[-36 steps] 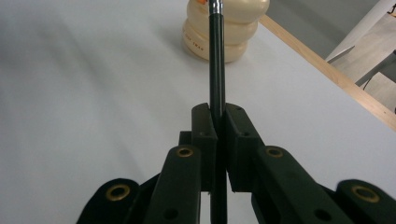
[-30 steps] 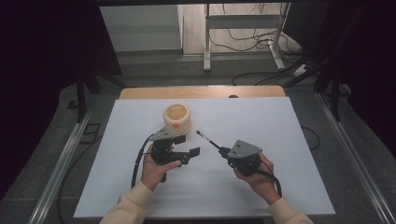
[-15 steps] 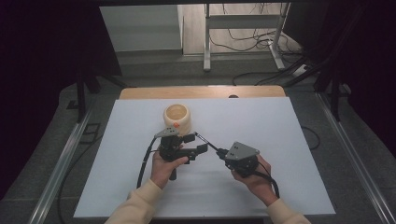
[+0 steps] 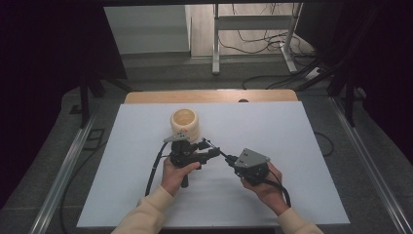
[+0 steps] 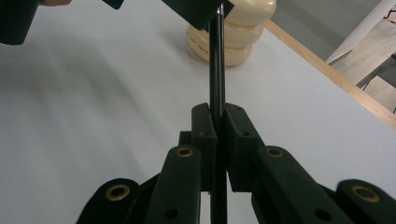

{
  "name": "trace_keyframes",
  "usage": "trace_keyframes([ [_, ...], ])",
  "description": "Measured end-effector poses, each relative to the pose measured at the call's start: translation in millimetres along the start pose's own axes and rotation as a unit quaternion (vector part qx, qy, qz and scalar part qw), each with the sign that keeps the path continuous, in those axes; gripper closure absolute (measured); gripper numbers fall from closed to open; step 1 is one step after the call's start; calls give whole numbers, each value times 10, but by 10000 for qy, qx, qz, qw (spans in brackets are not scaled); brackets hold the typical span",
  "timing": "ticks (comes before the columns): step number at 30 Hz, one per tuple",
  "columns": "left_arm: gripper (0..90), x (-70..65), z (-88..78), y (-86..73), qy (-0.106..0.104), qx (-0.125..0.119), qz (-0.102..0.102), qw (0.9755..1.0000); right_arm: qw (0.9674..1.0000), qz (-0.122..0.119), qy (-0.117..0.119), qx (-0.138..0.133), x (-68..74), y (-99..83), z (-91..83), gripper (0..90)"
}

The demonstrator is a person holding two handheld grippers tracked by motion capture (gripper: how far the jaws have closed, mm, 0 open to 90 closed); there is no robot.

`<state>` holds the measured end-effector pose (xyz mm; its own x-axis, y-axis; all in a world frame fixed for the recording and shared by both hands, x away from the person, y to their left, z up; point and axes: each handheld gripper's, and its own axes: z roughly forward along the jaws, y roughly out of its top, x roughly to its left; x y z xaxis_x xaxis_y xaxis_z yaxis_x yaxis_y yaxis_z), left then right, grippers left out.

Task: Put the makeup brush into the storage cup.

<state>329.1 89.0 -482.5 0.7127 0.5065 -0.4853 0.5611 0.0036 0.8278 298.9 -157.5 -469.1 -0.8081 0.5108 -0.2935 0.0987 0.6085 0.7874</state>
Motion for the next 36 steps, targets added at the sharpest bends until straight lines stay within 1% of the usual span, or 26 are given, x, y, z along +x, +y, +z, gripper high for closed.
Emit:
trace_keyframes([
  [2,483,13,11,3,-144,-14,-70,9999,10000,5,4,8,3,-3,8,835],
  [3,512,17,16,3,-180,-17,-112,9998,10000,-3,5,8,5,-3,11,835],
  [10,702,24,42,-6,-392,11,-138,9991,10000,-5,11,22,8,-7,21,835],
  [12,737,33,40,-5,-562,-22,-211,9982,10000,-4,16,10,7,-7,20,835],
  [13,755,32,41,-3,-601,-40,-236,9979,10000,1,19,8,8,-9,20,835],
  [14,767,34,40,1,-650,-37,-240,9976,10000,-4,20,21,9,-9,20,835],
  [15,783,34,40,1,-650,-37,-240,9976,10000,-11,22,17,11,-10,24,835],
  [17,803,31,46,6,-786,-73,-328,9963,10000,-17,19,18,12,-11,30,835],
  [19,823,29,52,10,-869,-91,-386,9954,10000,-13,11,21,10,-12,31,834],
  [25,831,14,45,21,-873,-67,-353,9955,10000,33,31,-9,3,-18,23,829],
  [26,832,-1,20,35,-799,-117,-292,9963,9999,93,104,-14,-10,-21,25,785],
  [27,832,0,8,42,-798,-127,-282,9963,9999,120,122,-18,-14,-24,26,763],
  [29,831,-5,-41,64,-667,-178,-218,9974,9996,234,169,-33,-31,-33,18,727],
  [30,832,-5,-41,64,-667,-178,-218,9974,9996,234,169,-33,-31,-33,18,727],
  [31,832,-6,-57,70,-642,-192,-213,9975,9994,289,189,-63,-49,-41,4,663],
  [32,831,-8,-82,78,-574,-200,-189,9980,9986,484,220,-59,-75,-58,-16,557],
  [34,832,-8,-108,88,-566,-215,-196,9980,9975,670,218,-66,-105,-84,-38,497],
  [36,831,-9,-131,95,-511,-218,-148,9983,9966,799,189,-59,-135,-118,-63,427],
])
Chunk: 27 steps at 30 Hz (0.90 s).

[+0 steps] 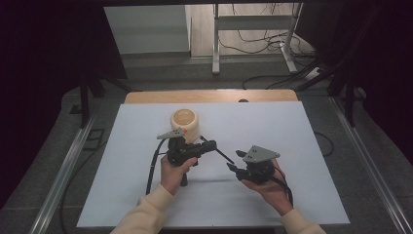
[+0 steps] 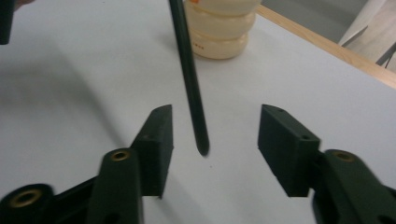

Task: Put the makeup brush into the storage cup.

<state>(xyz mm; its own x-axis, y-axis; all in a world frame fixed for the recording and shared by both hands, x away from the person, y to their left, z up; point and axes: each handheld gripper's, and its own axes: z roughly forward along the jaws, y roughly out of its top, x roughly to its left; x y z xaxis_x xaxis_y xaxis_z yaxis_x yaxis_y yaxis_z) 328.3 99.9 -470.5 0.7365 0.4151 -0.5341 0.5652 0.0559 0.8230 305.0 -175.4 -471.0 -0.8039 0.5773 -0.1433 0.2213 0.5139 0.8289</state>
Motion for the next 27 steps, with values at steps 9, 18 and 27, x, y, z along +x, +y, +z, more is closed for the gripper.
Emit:
trace_keyframes([
  [9,831,-25,-94,47,137,-77,118,9998,9991,316,34,271,-82,-96,-59,162],
  [18,831,1,-204,100,219,-88,113,9997,9971,664,-39,372,-254,-207,-252,106],
  [27,831,7,-273,132,297,-145,111,9994,9955,779,-108,535,-327,-324,-314,69],
])
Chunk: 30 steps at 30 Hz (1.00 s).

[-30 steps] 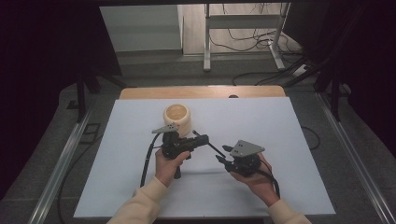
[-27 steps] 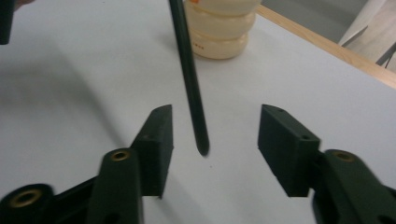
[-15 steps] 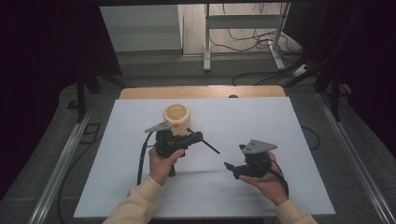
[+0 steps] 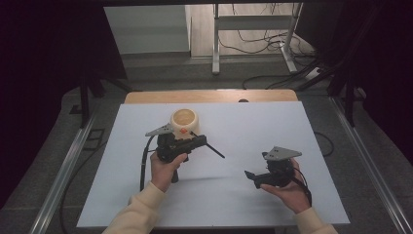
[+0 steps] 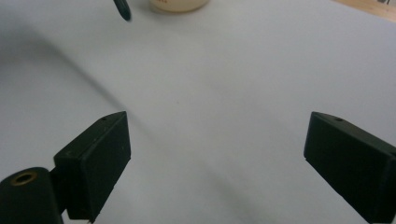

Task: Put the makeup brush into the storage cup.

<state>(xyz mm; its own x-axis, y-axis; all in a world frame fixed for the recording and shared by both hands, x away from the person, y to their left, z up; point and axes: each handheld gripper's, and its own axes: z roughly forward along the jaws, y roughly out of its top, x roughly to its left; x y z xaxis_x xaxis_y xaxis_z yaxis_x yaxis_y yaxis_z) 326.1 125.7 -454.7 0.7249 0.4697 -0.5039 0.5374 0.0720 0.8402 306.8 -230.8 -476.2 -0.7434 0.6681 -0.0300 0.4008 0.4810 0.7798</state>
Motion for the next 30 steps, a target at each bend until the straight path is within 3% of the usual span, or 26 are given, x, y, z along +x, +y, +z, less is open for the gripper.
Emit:
trace_keyframes([
  [10,831,16,-69,52,73,-28,35,10000,9996,153,-214,70,-99,-74,-48,55],
  [30,831,47,-220,215,291,-120,154,9994,9985,329,-422,112,-205,-184,-131,27],
])
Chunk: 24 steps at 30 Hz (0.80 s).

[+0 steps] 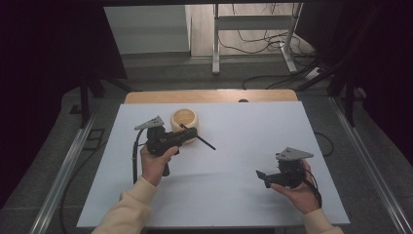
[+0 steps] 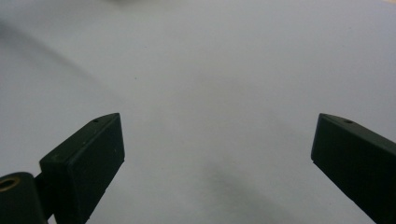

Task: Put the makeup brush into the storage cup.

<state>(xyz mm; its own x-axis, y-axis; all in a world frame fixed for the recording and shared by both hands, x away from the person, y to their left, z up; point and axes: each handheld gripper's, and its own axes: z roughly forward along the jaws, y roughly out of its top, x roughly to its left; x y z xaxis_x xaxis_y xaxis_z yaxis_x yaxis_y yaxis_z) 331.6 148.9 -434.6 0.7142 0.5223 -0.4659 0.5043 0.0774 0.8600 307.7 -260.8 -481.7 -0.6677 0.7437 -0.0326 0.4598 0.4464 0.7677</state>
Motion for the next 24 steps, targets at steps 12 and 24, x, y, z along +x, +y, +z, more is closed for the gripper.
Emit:
trace_keyframes([
  [12,831,19,-28,100,85,-24,53,9999,10000,26,-10,41,-35,-28,1,34],
  [24,831,85,-101,229,195,-112,23,9997,10000,40,-23,3,-53,-36,-3,42],
])
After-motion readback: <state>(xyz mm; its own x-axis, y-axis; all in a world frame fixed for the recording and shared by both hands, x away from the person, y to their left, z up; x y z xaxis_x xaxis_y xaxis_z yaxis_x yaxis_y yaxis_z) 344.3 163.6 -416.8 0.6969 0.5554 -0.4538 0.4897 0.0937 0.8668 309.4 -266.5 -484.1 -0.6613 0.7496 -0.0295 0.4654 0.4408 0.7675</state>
